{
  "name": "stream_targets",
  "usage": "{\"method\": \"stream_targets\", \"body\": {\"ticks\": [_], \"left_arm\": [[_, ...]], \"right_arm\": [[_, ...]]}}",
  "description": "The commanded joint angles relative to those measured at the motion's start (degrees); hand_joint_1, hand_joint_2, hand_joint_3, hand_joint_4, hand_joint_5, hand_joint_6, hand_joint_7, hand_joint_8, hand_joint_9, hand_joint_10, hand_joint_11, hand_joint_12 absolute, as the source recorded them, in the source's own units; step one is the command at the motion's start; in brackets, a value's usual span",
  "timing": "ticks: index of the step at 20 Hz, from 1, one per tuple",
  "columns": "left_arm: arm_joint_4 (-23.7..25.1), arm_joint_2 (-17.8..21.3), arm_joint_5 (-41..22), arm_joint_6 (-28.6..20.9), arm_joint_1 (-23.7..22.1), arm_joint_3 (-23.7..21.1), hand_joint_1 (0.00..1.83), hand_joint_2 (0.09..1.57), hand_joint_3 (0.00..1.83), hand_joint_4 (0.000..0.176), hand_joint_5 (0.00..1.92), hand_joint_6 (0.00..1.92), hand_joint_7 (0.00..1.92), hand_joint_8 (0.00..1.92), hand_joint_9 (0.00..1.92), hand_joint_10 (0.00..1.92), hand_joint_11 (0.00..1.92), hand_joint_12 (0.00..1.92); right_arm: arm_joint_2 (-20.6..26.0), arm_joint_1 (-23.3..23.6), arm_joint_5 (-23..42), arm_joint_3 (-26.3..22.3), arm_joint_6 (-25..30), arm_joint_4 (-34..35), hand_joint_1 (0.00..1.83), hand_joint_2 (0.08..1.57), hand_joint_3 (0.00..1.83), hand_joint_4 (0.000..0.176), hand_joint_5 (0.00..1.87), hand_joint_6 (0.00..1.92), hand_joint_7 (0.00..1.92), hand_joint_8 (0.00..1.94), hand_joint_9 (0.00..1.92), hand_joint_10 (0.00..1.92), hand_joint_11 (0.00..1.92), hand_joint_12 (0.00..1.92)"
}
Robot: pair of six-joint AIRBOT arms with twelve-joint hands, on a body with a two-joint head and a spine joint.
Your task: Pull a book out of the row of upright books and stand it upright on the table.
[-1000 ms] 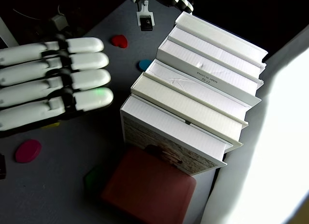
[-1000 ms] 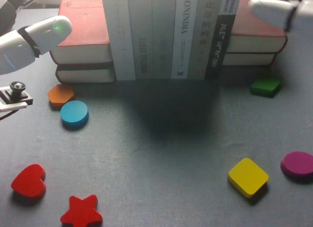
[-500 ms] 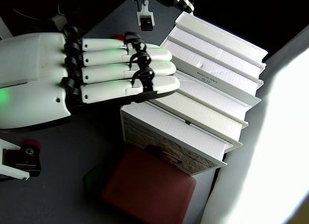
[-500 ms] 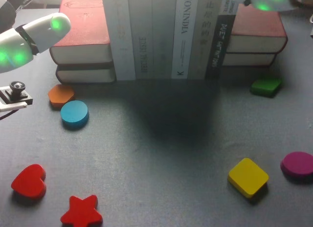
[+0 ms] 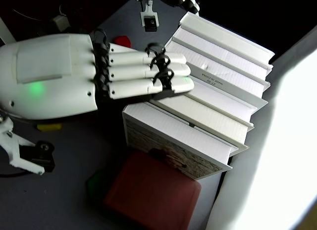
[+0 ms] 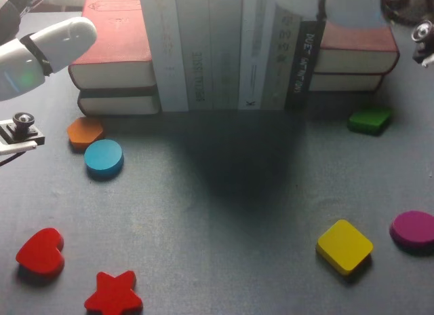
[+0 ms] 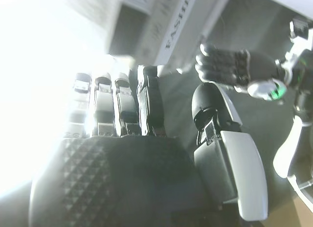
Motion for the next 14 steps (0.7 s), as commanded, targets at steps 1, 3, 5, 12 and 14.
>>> {"method": "stream_targets", "body": {"ticks": [1,3,5,12,14], "left_arm": [[-2.13,0.23,-6.97,-0.47,-0.18,0.17,0.30,1.37,0.00,0.036,0.19,0.00,0.09,0.00,0.03,0.00,0.00,0.31],[-2.46,0.19,-7.15,-0.47,0.17,0.12,0.27,1.36,0.00,0.030,0.18,0.00,0.10,0.00,0.04,0.01,0.00,0.32],[-2.69,0.18,-7.29,-0.47,0.43,0.07,0.25,1.35,0.00,0.029,0.19,0.00,0.12,0.00,0.08,0.01,0.00,0.48],[-3.70,-0.03,-7.70,-0.47,0.93,0.14,0.33,1.37,0.00,0.020,0.22,0.00,0.12,0.00,0.10,0.00,0.00,0.58],[-3.97,-0.46,-7.52,-0.50,0.93,0.43,0.37,1.36,0.00,0.016,0.22,0.00,0.12,0.00,0.10,0.00,0.00,0.59]], "right_arm": [[0.61,-0.35,7.85,-0.77,0.00,0.49,0.24,1.37,0.00,0.000,0.63,0.60,0.09,0.02,0.00,0.00,0.00,0.00],[2.37,-3.01,11.57,-2.77,0.40,0.37,0.26,1.38,0.00,0.000,0.62,0.67,0.11,0.01,0.00,0.00,0.00,0.00],[3.54,-5.71,15.26,-3.96,2.51,-0.16,0.29,1.41,0.00,0.000,0.57,0.91,0.11,0.00,0.00,0.00,0.00,0.00],[4.80,-11.03,22.00,-5.84,6.95,-1.93,0.10,1.38,0.00,0.000,0.60,0.55,0.09,0.00,0.00,0.00,0.00,0.00],[4.70,-11.61,22.39,-5.83,7.28,-1.94,0.06,1.39,0.00,0.000,0.58,0.61,0.10,0.00,0.00,0.00,0.00,0.00]]}}
